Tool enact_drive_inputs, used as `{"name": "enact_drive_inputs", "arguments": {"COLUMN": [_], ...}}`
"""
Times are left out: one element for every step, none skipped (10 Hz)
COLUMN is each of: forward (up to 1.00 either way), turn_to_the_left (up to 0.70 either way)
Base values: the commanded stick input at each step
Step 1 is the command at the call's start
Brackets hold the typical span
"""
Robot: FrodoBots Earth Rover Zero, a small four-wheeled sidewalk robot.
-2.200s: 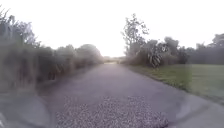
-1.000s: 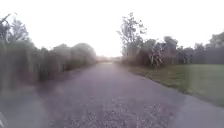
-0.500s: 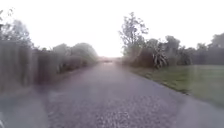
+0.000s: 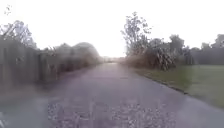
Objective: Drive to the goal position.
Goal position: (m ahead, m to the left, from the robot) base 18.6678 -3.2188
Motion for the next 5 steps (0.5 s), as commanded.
{"name": "enact_drive_inputs", "arguments": {"forward": [0.70, 0.70, 0.70, 0.70, 0.70], "turn_to_the_left": [0.00, 0.00, 0.00, 0.00, 0.00]}}
